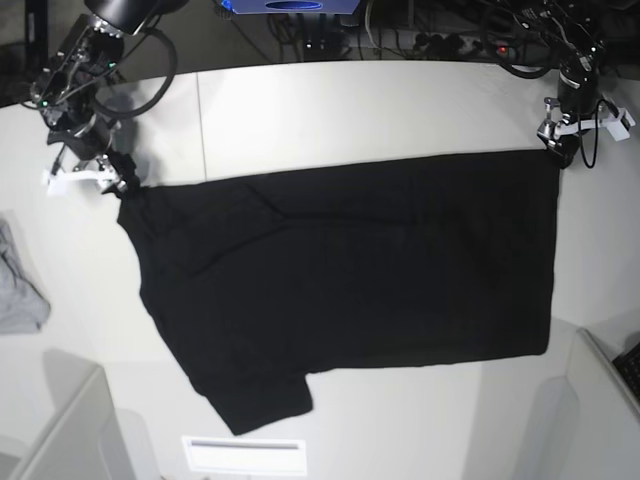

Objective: Fold the T-shirt properly
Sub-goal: 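Pull the shoulders apart with both grippers to straighten the shirt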

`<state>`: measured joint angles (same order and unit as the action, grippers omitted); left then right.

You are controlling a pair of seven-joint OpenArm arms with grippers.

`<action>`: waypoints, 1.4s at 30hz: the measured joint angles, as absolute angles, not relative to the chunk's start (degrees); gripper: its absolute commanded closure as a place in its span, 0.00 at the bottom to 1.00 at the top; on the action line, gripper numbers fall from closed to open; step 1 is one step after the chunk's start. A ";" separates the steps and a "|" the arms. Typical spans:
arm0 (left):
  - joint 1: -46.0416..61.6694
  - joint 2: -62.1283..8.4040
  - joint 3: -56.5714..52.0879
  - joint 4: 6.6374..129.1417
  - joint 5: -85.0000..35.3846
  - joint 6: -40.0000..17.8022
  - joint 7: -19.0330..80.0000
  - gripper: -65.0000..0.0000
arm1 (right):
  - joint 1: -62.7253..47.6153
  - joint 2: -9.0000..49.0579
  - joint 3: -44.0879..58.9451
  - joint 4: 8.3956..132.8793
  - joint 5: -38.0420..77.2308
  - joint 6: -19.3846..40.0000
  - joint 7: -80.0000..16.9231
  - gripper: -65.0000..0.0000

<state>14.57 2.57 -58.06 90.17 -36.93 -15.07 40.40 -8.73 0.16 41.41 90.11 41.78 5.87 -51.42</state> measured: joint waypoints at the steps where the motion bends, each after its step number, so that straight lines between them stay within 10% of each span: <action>1: 14.46 2.55 -57.93 90.13 -36.91 -15.05 40.36 0.24 | -8.40 0.30 41.41 89.67 41.89 5.87 -51.05 0.46; 31: 12.38 1.15 -52.21 88.36 -37.34 -15.07 39.66 0.25 | -3.86 3.29 34.61 82.00 42.63 6.07 -47.40 0.46; 42: 11.60 -0.10 -49.56 85.23 -37.74 -15.27 39.24 0.70 | -3.66 3.33 34.61 80.68 43.20 6.13 -46.24 0.47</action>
